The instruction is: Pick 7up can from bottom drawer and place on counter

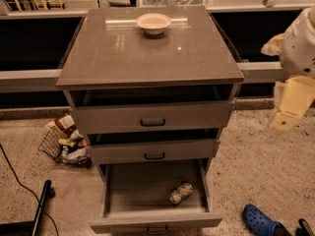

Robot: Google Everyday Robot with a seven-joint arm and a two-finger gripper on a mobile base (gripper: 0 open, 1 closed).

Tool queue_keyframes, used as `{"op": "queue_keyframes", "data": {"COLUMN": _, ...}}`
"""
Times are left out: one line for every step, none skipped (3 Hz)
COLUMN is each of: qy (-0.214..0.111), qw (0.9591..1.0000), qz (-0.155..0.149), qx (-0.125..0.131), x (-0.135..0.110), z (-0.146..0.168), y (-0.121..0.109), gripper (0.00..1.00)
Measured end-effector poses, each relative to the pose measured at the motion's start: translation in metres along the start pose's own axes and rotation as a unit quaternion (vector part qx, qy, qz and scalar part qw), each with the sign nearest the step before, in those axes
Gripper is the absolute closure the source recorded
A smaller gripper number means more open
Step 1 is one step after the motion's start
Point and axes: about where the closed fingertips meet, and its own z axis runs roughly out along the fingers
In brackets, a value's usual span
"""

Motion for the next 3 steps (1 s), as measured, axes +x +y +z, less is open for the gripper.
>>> {"op": "queue_keyframes", "data": {"qy": -0.022, "qw": 0.9988, "qz": -0.04, "qx": -0.017, "x": -0.005, "z": 0.056, "y": 0.006, "gripper": 0.0}}
{"op": "queue_keyframes", "data": {"qy": -0.05, "qw": 0.9949, "qz": -0.081, "qx": -0.034, "x": -0.013, "z": 0.12, "y": 0.017, "gripper": 0.0}}
{"op": "queue_keyframes", "data": {"qy": -0.085, "qw": 0.9892, "qz": -0.1, "qx": -0.065, "x": -0.022, "z": 0.177, "y": 0.034, "gripper": 0.0}}
